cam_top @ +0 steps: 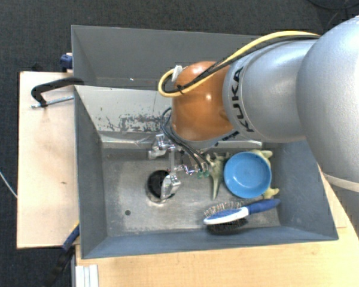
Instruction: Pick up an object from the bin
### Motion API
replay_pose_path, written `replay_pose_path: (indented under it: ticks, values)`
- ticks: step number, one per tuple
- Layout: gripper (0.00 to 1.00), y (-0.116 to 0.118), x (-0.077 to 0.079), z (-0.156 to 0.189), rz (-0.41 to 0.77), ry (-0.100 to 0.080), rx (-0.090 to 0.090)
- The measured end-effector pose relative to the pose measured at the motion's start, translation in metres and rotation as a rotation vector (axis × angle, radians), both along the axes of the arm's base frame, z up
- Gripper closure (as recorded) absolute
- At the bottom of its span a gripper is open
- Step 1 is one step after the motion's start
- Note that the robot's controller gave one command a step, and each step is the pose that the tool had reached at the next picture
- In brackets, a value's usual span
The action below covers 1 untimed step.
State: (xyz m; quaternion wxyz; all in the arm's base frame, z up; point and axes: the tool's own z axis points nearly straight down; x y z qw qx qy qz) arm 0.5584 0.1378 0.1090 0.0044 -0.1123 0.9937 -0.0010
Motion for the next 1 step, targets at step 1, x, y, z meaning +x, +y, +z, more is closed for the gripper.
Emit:
replay_pose_path:
  ticks: [1]
  values:
    - [0.00, -0.0415, -0.0047, -0.0347, -0.253, 0.005, 0.009]
